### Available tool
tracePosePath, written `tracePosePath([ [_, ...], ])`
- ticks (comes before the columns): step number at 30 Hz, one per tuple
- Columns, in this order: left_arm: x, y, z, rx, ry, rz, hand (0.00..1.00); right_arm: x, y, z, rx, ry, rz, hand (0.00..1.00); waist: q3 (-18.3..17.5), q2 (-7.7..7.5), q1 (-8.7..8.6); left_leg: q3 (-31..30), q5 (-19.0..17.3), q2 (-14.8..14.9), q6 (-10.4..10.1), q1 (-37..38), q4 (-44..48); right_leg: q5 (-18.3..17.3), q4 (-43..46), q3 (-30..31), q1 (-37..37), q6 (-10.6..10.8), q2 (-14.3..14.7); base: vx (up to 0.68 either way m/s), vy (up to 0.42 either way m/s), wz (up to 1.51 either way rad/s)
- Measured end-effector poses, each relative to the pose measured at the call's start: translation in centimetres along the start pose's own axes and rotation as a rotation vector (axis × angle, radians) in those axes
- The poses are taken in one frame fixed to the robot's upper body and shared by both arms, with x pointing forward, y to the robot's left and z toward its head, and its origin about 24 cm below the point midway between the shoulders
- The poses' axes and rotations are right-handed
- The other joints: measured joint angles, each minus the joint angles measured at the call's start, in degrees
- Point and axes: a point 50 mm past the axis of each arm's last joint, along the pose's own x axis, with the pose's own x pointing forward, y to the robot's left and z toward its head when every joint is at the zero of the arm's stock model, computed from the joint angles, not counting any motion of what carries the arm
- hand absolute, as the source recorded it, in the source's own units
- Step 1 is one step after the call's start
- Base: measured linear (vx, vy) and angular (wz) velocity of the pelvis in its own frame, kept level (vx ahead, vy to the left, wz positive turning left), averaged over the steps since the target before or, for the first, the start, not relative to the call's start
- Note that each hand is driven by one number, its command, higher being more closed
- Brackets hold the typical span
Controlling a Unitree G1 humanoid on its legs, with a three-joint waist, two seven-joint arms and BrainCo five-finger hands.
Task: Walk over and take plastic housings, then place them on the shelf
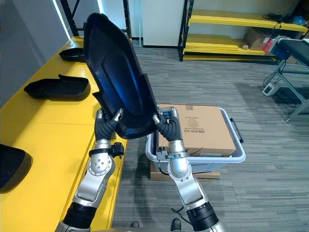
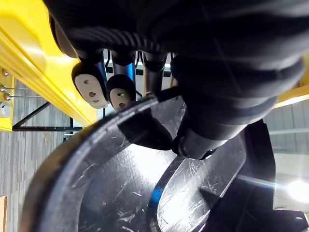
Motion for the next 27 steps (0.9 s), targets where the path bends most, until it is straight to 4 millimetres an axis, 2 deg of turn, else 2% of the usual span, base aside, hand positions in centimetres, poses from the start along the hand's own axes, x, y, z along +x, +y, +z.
tracePosePath([
  [6, 0.0, 0.0, -0.7, 0.032, 0.023, -0.008, 1.0, 0.7, -0.6, 0.4, 0.052, -0.018, 0.048, 0.0, -0.4, -0.56, 0.13, 0.0, 0.0, 0.0, 0.0, 0.6, -0.1, 0.0, 0.0, 0.0, 0.6, 0.0, 0.0, 0.0, 0.0, 0.0],
  [8, -0.1, 0.0, -0.7, 0.043, 0.02, -0.027, 1.0, 1.7, -1.6, 2.5, 0.071, -0.116, 0.022, 0.0, -0.4, -0.56, 0.21, 0.0, 0.0, 0.0, 0.0, 0.8, -0.2, 0.0, 0.0, 0.1, 0.8, 0.0, 0.0, 0.0, 0.0, 0.0],
  [11, -0.5, 0.2, -1.1, 0.064, 0.036, -0.036, 1.0, 2.9, -4.1, 6.5, 0.118, -0.334, -0.062, 0.0, -0.4, -0.56, 0.16, 0.2, 0.0, 0.0, 0.0, 0.9, -0.2, 0.0, 0.0, 0.2, 0.8, 0.0, 0.0, 0.0, 0.0, 0.0],
  [12, -0.6, 0.3, -1.3, 0.068, 0.042, -0.033, 1.0, 3.1, -4.8, 7.0, 0.121, -0.365, -0.088, 0.0, -0.4, -0.56, 0.15, 0.2, 0.0, 0.0, 0.0, 0.9, -0.2, 0.0, 0.0, 0.2, 0.8, 0.0, 0.0, 0.0, 0.0, 0.0],
  [13, -1.1, 0.9, -1.8, 0.084, 0.065, -0.016, 1.0, 3.1, -7.0, 7.8, 0.133, -0.418, -0.179, 0.0, -0.4, -0.56, 0.15, 0.2, 0.0, 0.0, 0.0, 1.1, -0.3, 0.0, 0.0, 0.2, 0.8, 0.0, 0.0, 0.0, 0.0, 0.0],
  [14, -1.1, 1.0, -1.9, 0.086, 0.069, -0.012, 1.0, 3.1, -7.4, 7.8, 0.135, -0.422, -0.196, 0.0, -0.4, -0.56, 0.15, 0.3, 0.0, 0.0, 0.0, 1.1, -0.3, 0.0, 0.0, 0.2, 0.8, 0.0, 0.0, 0.0, 0.0, 0.0],
  [15, -1.4, 1.6, -2.2, 0.102, 0.084, 0.008, 1.0, 3.0, -8.8, 7.7, 0.147, -0.426, -0.264, 0.0, -0.4, -0.55, 0.15, 0.3, 0.0, 0.0, 0.0, 1.3, -0.5, -0.1, 0.0, 0.3, 0.9, 0.1, 0.0, 0.0, 0.0, 0.0],
  [20, -2.1, 3.3, -2.9, 0.152, 0.114, 0.067, 1.0, 1.9, -13.1, 6.8, 0.15, -0.412, -0.479, 0.0, -0.4, -0.5, -0.03, 0.3, 0.0, 0.1, 0.0, 2.5, -1.2, -0.9, 0.5, 0.3, 1.6, 0.4, 0.1, 0.0, -0.003, 0.0],
  [23, -2.5, 4.4, -2.8, 0.158, 0.118, 0.118, 1.0, 0.3, -15.6, 5.2, 0.116, -0.342, -0.614, 0.0, -0.4, -0.46, -0.15, 0.3, 0.0, 0.0, 0.0, 2.5, -1.2, -0.9, 0.5, 0.2, 1.6, 0.4, 0.0, 0.0, 0.0, 0.0],
  [24, -2.7, 4.9, -2.7, 0.167, 0.116, 0.138, 1.0, -0.3, -16.4, 4.3, 0.098, -0.302, -0.658, 0.0, -0.4, -0.47, -0.22, 0.3, -0.1, 0.1, 0.0, 2.5, -1.2, -0.9, 0.5, 0.2, 1.6, 0.5, 0.0, 0.0, 0.0, 0.0],
  [26, -3.4, 6.1, -2.3, 0.178, 0.106, 0.189, 1.0, -2.6, -18.2, 1.1, 0.046, -0.136, -0.749, 0.0, -0.3, -0.38, -0.51, 0.3, -0.2, 0.1, 0.0, 2.4, -1.2, -1.0, 0.4, 0.2, 1.6, 0.5, 0.0, 0.0, 0.0, 0.0],
  [27, -3.5, 6.6, -2.1, 0.182, 0.1, 0.206, 1.0, -3.3, -18.6, 0.1, 0.032, -0.081, -0.768, 0.0, -0.3, -0.35, -0.57, 0.2, -0.2, 0.1, 0.0, 2.4, -1.2, -1.0, 0.4, 0.1, 1.6, 0.5, 0.0, 0.0, 0.0, 0.0],
])
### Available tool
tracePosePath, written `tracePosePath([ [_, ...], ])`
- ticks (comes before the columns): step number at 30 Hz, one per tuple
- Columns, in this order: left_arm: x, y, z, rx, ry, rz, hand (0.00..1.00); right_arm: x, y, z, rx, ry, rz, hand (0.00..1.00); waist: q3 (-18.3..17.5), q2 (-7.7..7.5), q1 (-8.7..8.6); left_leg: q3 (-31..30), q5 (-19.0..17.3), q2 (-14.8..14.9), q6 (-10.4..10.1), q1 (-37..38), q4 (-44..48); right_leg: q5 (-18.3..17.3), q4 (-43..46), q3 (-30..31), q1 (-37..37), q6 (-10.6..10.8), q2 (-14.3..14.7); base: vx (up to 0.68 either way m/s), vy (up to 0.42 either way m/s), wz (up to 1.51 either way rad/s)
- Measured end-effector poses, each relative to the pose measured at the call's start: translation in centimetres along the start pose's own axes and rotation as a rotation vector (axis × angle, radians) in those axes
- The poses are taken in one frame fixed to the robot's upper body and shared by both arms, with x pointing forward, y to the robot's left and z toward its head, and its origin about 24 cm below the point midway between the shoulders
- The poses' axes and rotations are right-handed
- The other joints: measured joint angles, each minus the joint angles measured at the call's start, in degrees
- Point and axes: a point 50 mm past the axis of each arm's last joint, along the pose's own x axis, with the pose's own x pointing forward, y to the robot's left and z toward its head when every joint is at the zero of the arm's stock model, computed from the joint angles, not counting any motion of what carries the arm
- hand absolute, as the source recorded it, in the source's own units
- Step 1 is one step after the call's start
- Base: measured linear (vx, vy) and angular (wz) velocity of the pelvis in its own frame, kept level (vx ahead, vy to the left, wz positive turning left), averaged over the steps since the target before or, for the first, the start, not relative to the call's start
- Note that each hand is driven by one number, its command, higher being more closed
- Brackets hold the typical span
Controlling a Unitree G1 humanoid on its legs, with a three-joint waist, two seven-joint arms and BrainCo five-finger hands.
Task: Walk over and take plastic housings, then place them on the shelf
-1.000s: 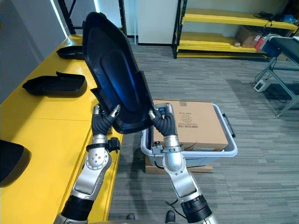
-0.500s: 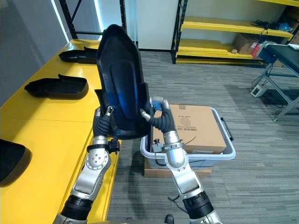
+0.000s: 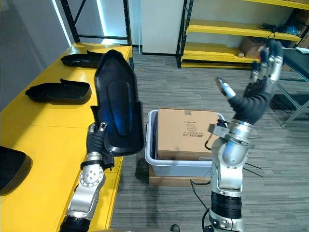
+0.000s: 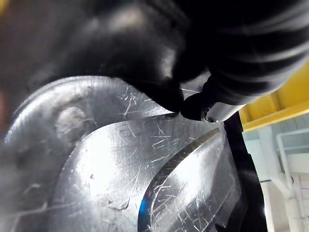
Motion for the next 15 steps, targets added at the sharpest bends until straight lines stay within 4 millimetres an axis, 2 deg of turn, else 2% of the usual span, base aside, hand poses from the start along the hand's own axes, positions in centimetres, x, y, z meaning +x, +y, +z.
tracePosePath([
  [2, -0.4, 1.3, 0.3, 0.023, -0.019, 0.041, 1.0, -2.0, -3.0, -3.9, -0.121, 0.198, -0.058, 0.0, 0.0, 0.28, -0.57, -0.1, -0.3, 0.0, -0.2, -0.1, 0.0, -0.2, 0.0, -0.1, 0.0, 0.0, 0.0, 0.0, 0.0, 0.0],
  [3, -0.5, 1.6, 0.4, 0.026, -0.021, 0.052, 1.0, -2.6, -3.7, -4.8, -0.144, 0.249, -0.069, 0.0, 0.0, 0.45, -0.67, -0.1, -0.3, 0.0, -0.2, -0.2, 0.0, -0.2, 0.0, -0.1, -0.1, 0.0, 0.0, 0.0, 0.0, 0.0],
  [5, -1.1, 2.4, 0.7, 0.029, -0.03, 0.078, 1.0, -5.9, -6.9, -8.2, -0.229, 0.473, -0.137, 0.0, 0.0, 1.34, -0.68, -0.3, -0.5, 0.0, -0.2, -0.4, 0.1, -0.5, 0.0, -0.2, -0.1, -0.1, -0.1, 0.0, -0.005, 0.02],
  [6, -1.2, 2.5, 0.7, 0.027, -0.033, 0.083, 1.0, -6.8, -7.6, -8.9, -0.246, 0.529, -0.148, 0.0, 0.1, 1.58, -0.7, -0.3, -0.5, 0.0, -0.2, -0.4, 0.1, -0.6, 0.0, -0.3, -0.1, -0.1, -0.1, 0.0, -0.009, 0.06],
  [9, -2.2, 2.9, 1.4, 0.008, -0.057, 0.093, 1.0, -12.9, -10.8, -12.4, -0.316, 0.85, -0.19, 0.0, 0.2, 2.55, -0.69, -1.0, -0.5, 0.1, -0.2, -0.5, 0.1, -0.8, 0.0, -0.7, 0.1, 0.4, -0.1, 0.01, -0.021, 0.1],
  [12, -2.8, 3.0, 1.9, 0.004, -0.075, 0.07, 1.0, -16.6, -11.2, -13.8, -0.304, 1.023, -0.19, 0.0, 0.2, 2.65, -0.68, -1.7, -0.4, 0.3, 0.0, -0.5, 0.1, -0.9, 0.0, -1.7, 0.6, 0.4, 0.1, 0.01, -0.034, 0.14],
  [15, -3.4, 3.1, 1.8, 0.001, -0.066, 0.062, 1.0, -19.9, -10.3, -14.8, -0.284, 1.168, -0.131, 0.0, 0.4, 2.47, -0.27, -2.1, -0.4, 0.4, -0.1, 0.2, 0.2, -1.2, 0.0, -2.1, 1.6, 0.4, 0.0, 0.0, -0.02, 0.12],
])
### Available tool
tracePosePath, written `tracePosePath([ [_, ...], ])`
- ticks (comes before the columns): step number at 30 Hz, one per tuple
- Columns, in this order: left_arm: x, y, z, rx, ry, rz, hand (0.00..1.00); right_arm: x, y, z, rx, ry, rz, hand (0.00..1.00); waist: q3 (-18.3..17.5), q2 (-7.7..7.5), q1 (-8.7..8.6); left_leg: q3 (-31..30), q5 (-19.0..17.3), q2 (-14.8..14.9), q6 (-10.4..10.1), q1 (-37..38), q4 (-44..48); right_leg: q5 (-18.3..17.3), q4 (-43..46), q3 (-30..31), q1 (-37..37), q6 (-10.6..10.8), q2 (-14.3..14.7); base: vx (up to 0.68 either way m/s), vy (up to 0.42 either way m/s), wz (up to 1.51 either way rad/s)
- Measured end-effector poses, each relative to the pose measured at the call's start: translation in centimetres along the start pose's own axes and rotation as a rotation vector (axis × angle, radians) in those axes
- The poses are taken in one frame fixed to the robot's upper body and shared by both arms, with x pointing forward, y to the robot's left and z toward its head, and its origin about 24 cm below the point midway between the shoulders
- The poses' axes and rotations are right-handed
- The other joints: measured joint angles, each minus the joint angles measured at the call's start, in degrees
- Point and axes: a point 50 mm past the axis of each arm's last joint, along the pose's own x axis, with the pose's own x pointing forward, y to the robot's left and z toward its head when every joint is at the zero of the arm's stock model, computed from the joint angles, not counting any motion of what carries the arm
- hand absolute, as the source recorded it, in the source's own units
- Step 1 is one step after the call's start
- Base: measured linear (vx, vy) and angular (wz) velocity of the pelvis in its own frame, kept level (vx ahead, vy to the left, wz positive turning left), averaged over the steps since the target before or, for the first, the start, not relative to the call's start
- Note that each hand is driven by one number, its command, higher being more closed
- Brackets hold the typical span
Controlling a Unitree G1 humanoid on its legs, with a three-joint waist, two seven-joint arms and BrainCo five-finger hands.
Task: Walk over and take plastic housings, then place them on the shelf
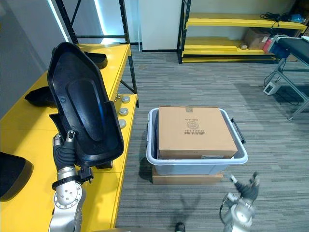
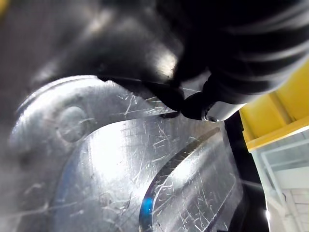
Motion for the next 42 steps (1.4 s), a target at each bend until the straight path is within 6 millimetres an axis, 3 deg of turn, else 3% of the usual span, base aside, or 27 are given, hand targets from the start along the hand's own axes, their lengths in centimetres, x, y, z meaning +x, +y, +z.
tracePosePath([
  [4, -1.0, 0.3, -0.6, 0.012, 0.044, -0.013, 1.0, -1.0, 1.2, -2.9, -0.04, 0.115, 0.081, 0.0, 0.5, -0.07, 1.29, -1.8, -0.8, 0.0, 0.0, 0.2, 0.1, -1.4, 1.0, -2.0, 1.4, 0.3, -0.2, -0.03, -0.026, 0.29],
  [8, -1.3, 0.7, 0.1, 0.005, 0.03, -0.018, 1.0, -1.7, 1.7, -4.9, -0.071, 0.212, 0.114, 0.0, 2.0, -0.31, 1.76, -8.4, -1.0, -0.9, -0.2, -0.6, 2.4, -5.3, 6.0, -9.7, 2.9, 0.8, -2.2, 0.02, -0.018, 0.83],
  [12, -1.1, 0.5, 1.3, -0.051, -0.016, -0.004, 1.0, -1.7, 2.2, -5.0, -0.088, 0.223, 0.132, 0.0, 3.5, -0.19, 4.16, -15.6, -1.2, -3.5, -0.6, -4.2, 8.1, -9.7, 12.4, -17.9, 3.6, 1.5, -5.2, 0.04, -0.018, 1.3],
  [15, -1.0, 0.6, 2.1, -0.091, -0.049, 0.021, 1.0, -1.0, 3.4, -4.0, -0.108, 0.19, 0.17, 0.0, 4.3, 0.31, 5.69, -20.0, -1.2, -5.6, -0.8, -7.6, 11.7, -12.5, 16.7, -24.9, 3.5, 1.9, -7.3, 0.0, -0.017, 1.22],
  [16, -0.9, 0.7, 2.2, -0.096, -0.053, 0.033, 1.0, -0.7, 4.4, -3.3, -0.116, 0.166, 0.196, 0.0, 4.6, 0.54, 6.05, -17.2, -3.7, -5.2, -2.4, -9.4, 12.0, -13.1, 17.8, -26.8, 3.7, 1.9, -8.0, -0.15, -0.003, 0.99],
  [17, -0.9, 0.7, 2.4, -0.099, -0.064, 0.035, 1.0, -0.4, 5.5, -2.4, -0.114, 0.135, 0.223, 0.0, 5.1, 0.97, 6.04, -6.6, -5.5, -1.6, -2.6, -10.9, 12.6, -13.2, 18.2, -29.7, 4.7, 2.0, -8.5, -0.15, 0.017, 1.3],
  [18, -0.9, 0.5, 2.6, -0.105, -0.077, 0.024, 1.0, -0.3, 5.8, -2.1, -0.138, 0.122, 0.236, 0.0, 5.7, 0.89, 5.79, 4.0, -5.5, 2.2, -2.5, -12.0, 14.6, -13.4, 18.7, -32.1, 5.5, 2.2, -9.0, -0.09, 0.032, 1.11],
  [19, -0.9, 0.5, 2.7, -0.109, -0.081, 0.022, 1.0, -0.2, 5.7, -2.0, -0.15, 0.12, 0.239, 0.0, 5.6, 1.47, 6.07, 9.5, -5.7, 4.5, -2.1, -13.0, 16.0, -13.5, 19.2, -33.0, 5.7, 2.4, -9.2, -0.03, 0.045, 0.92],
  [20, -0.9, 0.5, 2.7, -0.11, -0.083, 0.026, 1.0, -0.1, 6.1, -1.5, -0.159, 0.101, 0.253, 0.0, 5.2, 2.57, 6.17, 18.9, -6.0, 8.6, -0.8, -14.0, 19.6, -13.9, 20.2, -35.6, 6.2, 2.7, -9.2, 0.0, 0.033, 0.66],
  [22, -0.9, 0.6, 2.7, -0.109, -0.086, 0.03, 1.0, -0.2, 6.3, -1.5, -0.17, 0.096, 0.265, 0.0, 5.3, 2.68, 6.22, 23.3, -6.7, 9.7, 0.6, -14.4, 22.1, -14.6, 21.5, -37.6, 7.0, 3.6, -10.5, 0.03, 0.061, 0.6],
  [24, -0.9, 0.5, 2.8, -0.122, -0.091, 0.031, 1.0, -0.3, 6.7, -1.4, -0.161, 0.09, 0.275, 0.0, 5.1, 2.75, 7.16, 21.6, -7.4, 7.8, 1.2, -15.4, 23.0, -14.7, 21.1, -39.5, 7.7, 3.6, -11.7, 0.08, 0.162, 0.54],
  [26, -0.8, 0.5, 2.9, -0.138, -0.096, 0.029, 1.0, -0.6, 7.2, -1.7, -0.149, 0.1, 0.285, 0.0, 5.3, 1.59, 7.2, 20.1, -7.2, 5.7, 1.5, -15.7, 22.4, -14.5, 21.6, -42.0, 8.7, 3.7, -13.1, 0.09, 0.121, 0.58],
  [28, -0.8, 0.4, 2.9, -0.149, -0.093, 0.028, 1.0, -0.8, 7.4, -1.9, -0.157, 0.108, 0.294, 0.0, 5.7, 0.47, 7.3, 18.6, -7.7, 3.7, 2.3, -15.1, 23.3, -14.5, 26.5, -42.6, 9.7, 3.6, -16.4, 0.12, 0.119, 0.48],
  [29, -0.8, 0.3, 2.9, -0.154, -0.095, 0.02, 1.0, -0.9, 7.4, -2.0, -0.168, 0.11, 0.294, 0.0, 5.9, 0.11, 7.12, 17.5, -8.3, 2.6, 2.9, -14.6, 24.1, -14.4, 31.1, -42.0, 10.0, 2.7, -18.7, 0.16, 0.133, 0.79],
  [30, -0.7, -0.2, 3.1, -0.169, -0.103, -0.001, 1.0, -0.9, 7.1, -2.2, -0.183, 0.114, 0.292, 0.0, 6.2, -0.23, 6.43, 15.3, -9.2, 1.5, 3.7, -13.3, 24.9, -13.0, 38.5, -38.0, 9.0, -2.2, -21.4, 0.18, 0.125, 1.13],
  [31, -0.6, -0.9, 3.4, -0.194, -0.117, -0.025, 1.0, -1.1, 6.7, -2.6, -0.188, 0.124, 0.289, 0.0, 6.1, -0.12, 5.29, 12.6, -10.4, 1.2, 4.2, -12.9, 25.5, -15.5, 43.8, -29.7, 6.2, -4.7, -21.3, 0.14, 0.072, 1.09],
  [33, -0.3, -1.1, 3.8, -0.201, -0.138, -0.035, 1.0, -1.3, 7.3, -2.5, -0.182, 0.123, 0.317, 0.0, 6.0, -0.4, 5.21, 10.1, -11.5, 1.1, 4.4, -12.1, 25.5, -19.1, 45.9, -17.1, 1.1, -4.0, -17.4, 0.14, 0.039, 0.77],
  [35, 0.0, -1.4, 4.0, -0.204, -0.156, -0.041, 1.0, -1.7, 7.7, -3.0, -0.173, 0.138, 0.331, 0.0, 5.8, -0.7, 4.81, 6.4, -11.9, 0.6, 2.7, -10.7, 25.0, -22.6, 44.8, -3.5, -5.1, -1.5, -11.0, 0.15, 0.001, 0.74],
  [38, 0.2, -1.9, 3.6, -0.199, -0.149, -0.051, 1.0, -2.0, 7.1, -3.6, -0.184, 0.154, 0.322, 0.0, 5.0, -1.66, 3.25, 1.5, -11.9, -0.6, 1.3, -10.4, 25.1, -23.0, 37.8, 8.0, -8.3, 0.0, -5.5, 0.09, -0.103, 1.04],
  [40, 0.2, -2.0, 3.1, -0.182, -0.131, -0.046, 1.0, -2.2, 6.9, -3.9, -0.189, 0.166, 0.32, 0.0, 4.0, -3.14, 3.27, -1.2, -12.6, -1.8, 0.1, -10.7, 25.9, -19.9, 31.5, 8.0, -8.4, -0.4, -5.2, 0.11, -0.211, 0.89],
  [41, 0.0, -2.3, 2.6, -0.179, -0.109, -0.053, 1.0, -2.1, 6.7, -3.9, -0.197, 0.167, 0.318, 0.0, 3.1, -3.34, 2.89, -3.6, -13.3, -1.6, -1.0, -11.5, 27.4, -19.7, 29.5, 5.5, -7.0, 1.8, -5.0, 0.14, -0.245, 0.94],
  [42, -0.1, -2.6, 2.4, -0.18, -0.098, -0.061, 1.0, -2.2, 6.6, -4.0, -0.196, 0.167, 0.316, 0.0, 2.6, -2.55, 2.76, -4.9, -13.5, -1.0, -1.4, -12.0, 27.6, -19.6, 28.4, 3.8, -6.1, 1.7, -4.3, 0.14, -0.247, 0.88],
])
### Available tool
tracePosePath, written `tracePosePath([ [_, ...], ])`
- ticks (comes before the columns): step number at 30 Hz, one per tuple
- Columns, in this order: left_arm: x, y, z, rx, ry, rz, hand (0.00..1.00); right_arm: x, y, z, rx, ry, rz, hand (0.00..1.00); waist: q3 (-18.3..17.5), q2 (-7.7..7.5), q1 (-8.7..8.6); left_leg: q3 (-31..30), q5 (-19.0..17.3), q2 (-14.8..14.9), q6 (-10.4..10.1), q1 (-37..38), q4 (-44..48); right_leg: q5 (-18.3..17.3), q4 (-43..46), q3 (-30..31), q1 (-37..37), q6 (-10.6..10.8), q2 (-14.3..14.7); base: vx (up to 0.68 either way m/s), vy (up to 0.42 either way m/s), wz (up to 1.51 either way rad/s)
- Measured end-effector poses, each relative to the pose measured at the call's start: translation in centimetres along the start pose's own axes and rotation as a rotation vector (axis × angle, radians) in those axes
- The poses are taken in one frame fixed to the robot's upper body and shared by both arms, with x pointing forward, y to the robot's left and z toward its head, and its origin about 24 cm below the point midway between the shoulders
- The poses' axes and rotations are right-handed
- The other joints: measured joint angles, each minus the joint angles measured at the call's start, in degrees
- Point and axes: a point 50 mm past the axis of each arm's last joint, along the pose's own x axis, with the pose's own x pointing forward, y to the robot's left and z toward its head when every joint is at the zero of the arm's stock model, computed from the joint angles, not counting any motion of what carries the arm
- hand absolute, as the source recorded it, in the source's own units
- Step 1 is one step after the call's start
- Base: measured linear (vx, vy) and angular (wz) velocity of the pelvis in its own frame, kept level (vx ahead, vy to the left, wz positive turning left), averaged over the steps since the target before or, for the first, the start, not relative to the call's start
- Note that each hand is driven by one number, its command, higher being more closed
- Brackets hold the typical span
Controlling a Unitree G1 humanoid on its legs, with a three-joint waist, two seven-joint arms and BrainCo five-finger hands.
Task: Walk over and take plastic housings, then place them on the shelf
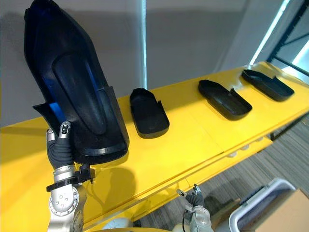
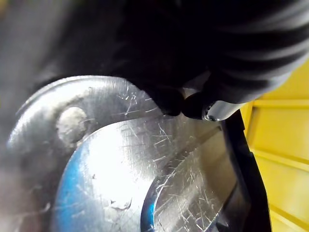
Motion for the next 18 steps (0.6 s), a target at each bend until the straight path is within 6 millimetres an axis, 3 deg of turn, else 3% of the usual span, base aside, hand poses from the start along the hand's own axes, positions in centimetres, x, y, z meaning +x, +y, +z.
tracePosePath([
  [2, -0.2, -0.5, -0.2, -0.002, 0.011, -0.023, 1.0, 0.0, -0.5, 0.1, 0.0, -0.008, -0.013, 0.0, -0.9, 1.52, 0.7, -2.6, 1.1, 1.8, -1.4, -0.6, -1.0, 0.7, -3.0, -3.7, 1.6, -1.2, 2.1, 0.15, -0.255, 0.58],
  [5, -0.3, -1.0, -0.2, -0.014, 0.012, -0.041, 1.0, 0.0, -1.0, 0.0, 0.02, -0.005, -0.034, 0.0, -1.0, 1.63, 1.45, -3.4, 2.8, 3.0, -3.7, 0.7, -3.9, 1.3, -5.5, -6.2, 4.1, -2.1, 3.3, 0.11, -0.193, 0.38],
  [8, -0.3, -1.2, -0.2, -0.019, 0.013, -0.058, 1.0, 0.0, -1.0, 0.1, 0.024, -0.01, -0.036, 0.0, -1.2, 1.2, 1.49, -4.4, 3.8, 3.1, -4.3, 2.3, -5.8, 1.3, -6.7, -7.7, 6.2, -2.2, 3.7, 0.08, -0.118, 0.33],
  [12, -0.3, -1.6, -0.1, -0.024, 0.01, -0.084, 1.0, -0.1, -0.9, 0.1, 0.039, -0.016, -0.037, 0.0, -0.8, -0.86, 1.39, -6.4, 7.3, 2.0, -4.4, 1.5, -8.2, 1.3, -7.4, -11.7, 6.7, -2.3, 2.9, 0.01, -0.049, 0.5],
  [14, -0.3, -1.7, -0.1, -0.026, 0.007, -0.085, 1.0, -0.1, -0.8, 0.1, 0.041, -0.016, -0.037, 0.0, -0.5, -1.14, 1.38, -4.5, 8.4, 2.0, -4.3, 0.8, -8.7, 1.3, -7.4, -12.8, 6.6, -2.3, 2.5, -0.04, 0.006, 0.37],
  [15, -0.3, -1.6, -0.1, -0.026, 0.007, -0.083, 1.0, 0.0, -0.9, 0.1, 0.044, -0.018, -0.041, 0.0, -0.3, -1.32, 1.5, -0.5, 8.8, 2.6, -3.3, 0.2, -9.2, 1.5, -7.2, -12.9, 6.5, -2.6, 1.8, -0.12, 0.079, 0.15],
  [16, -0.2, -1.6, 0.0, -0.022, 0.002, -0.083, 1.0, 0.1, -0.8, 0.4, 0.048, -0.025, -0.041, 0.0, 0.1, -1.39, 1.29, 7.4, 5.8, 5.7, -0.1, -0.6, -6.0, 1.6, -6.9, -13.1, 6.4, -2.8, 1.3, -0.1, 0.074, 0.06],
  [18, -0.2, -1.6, 0.0, -0.025, 0.001, -0.083, 1.0, 0.3, -1.2, 0.8, 0.035, -0.037, -0.046, 0.0, 0.2, -1.16, 1.16, 12.7, 3.7, 10.6, -0.4, -2.0, 1.8, 1.6, -5.6, -12.7, 5.7, -2.8, 0.0, -0.05, 0.111, -0.12],
])
